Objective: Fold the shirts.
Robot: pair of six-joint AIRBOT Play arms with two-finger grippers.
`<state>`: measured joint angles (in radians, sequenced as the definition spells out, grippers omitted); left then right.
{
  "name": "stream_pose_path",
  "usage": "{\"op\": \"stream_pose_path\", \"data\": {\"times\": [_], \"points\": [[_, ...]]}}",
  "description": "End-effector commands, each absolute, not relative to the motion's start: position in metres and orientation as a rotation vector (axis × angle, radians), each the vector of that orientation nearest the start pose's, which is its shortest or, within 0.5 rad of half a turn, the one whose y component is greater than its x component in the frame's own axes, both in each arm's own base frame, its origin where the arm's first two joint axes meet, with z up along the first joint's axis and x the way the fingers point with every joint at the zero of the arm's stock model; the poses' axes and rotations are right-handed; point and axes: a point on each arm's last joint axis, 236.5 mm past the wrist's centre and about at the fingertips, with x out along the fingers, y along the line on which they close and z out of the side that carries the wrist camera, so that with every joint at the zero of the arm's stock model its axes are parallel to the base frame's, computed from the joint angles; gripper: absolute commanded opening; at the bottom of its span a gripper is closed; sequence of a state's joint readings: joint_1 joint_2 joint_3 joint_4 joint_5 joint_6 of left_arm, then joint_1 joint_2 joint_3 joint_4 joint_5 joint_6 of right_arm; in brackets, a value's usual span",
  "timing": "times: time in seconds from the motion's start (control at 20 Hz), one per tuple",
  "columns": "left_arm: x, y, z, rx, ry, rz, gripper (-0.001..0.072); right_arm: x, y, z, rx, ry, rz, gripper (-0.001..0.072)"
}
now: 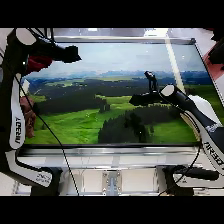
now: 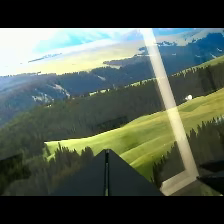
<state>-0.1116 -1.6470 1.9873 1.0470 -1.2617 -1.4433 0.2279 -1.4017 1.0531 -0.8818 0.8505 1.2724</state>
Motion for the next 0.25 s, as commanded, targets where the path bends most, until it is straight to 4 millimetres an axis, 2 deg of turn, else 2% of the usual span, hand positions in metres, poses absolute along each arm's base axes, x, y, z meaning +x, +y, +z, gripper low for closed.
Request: {"op": "stream_pose_path", "data": {"times": [0.0,0.2], "points": [[0.5111,-0.1709,0.1789,-0.212,0.887,-0.549,0.0019,0.3824,0.2324,-0.0161,0.364,1.174,0.568,0.0370],[0.5110,-0.1709,0.1788,-0.212,0.887,-0.549,0.0019,0.3821,0.2329,-0.0162,0.363,1.175,0.569,0.0370]]}}
